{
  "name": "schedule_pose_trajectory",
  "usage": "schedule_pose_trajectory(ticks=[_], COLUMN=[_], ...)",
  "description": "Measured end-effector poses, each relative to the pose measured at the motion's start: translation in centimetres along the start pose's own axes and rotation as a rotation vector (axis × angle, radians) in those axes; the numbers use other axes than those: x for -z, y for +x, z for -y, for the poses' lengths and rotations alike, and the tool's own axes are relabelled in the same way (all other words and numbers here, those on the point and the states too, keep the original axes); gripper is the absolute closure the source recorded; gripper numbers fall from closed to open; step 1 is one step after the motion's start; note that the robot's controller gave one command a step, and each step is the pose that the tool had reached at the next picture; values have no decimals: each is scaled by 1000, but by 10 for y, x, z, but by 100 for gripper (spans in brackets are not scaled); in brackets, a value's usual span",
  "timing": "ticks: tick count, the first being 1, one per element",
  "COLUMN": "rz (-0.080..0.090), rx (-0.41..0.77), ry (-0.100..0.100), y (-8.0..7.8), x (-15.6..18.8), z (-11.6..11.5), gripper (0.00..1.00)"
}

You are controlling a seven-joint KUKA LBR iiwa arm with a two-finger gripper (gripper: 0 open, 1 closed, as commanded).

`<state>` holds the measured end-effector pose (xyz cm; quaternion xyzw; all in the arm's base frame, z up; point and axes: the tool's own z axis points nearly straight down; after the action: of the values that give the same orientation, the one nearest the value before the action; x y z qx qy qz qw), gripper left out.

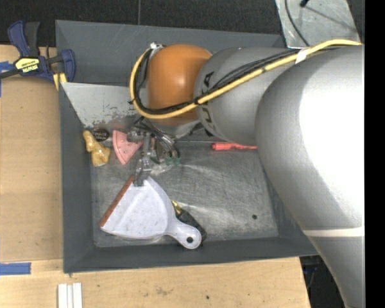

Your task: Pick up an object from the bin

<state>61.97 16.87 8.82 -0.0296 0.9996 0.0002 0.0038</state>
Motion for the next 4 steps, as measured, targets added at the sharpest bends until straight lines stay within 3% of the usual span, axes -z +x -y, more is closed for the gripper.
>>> schedule_pose_trajectory(ticks=[1, 2, 3, 4], rz=[-1, 7, -4, 0], rx=[-124, 20, -251, -313], ry=[0, 3, -1, -1], y=[-5, -7, -7, -12], x=[-5, -6, 8, -3], z=[-14, -21, -16, -36], gripper=[0, 0, 0, 0])
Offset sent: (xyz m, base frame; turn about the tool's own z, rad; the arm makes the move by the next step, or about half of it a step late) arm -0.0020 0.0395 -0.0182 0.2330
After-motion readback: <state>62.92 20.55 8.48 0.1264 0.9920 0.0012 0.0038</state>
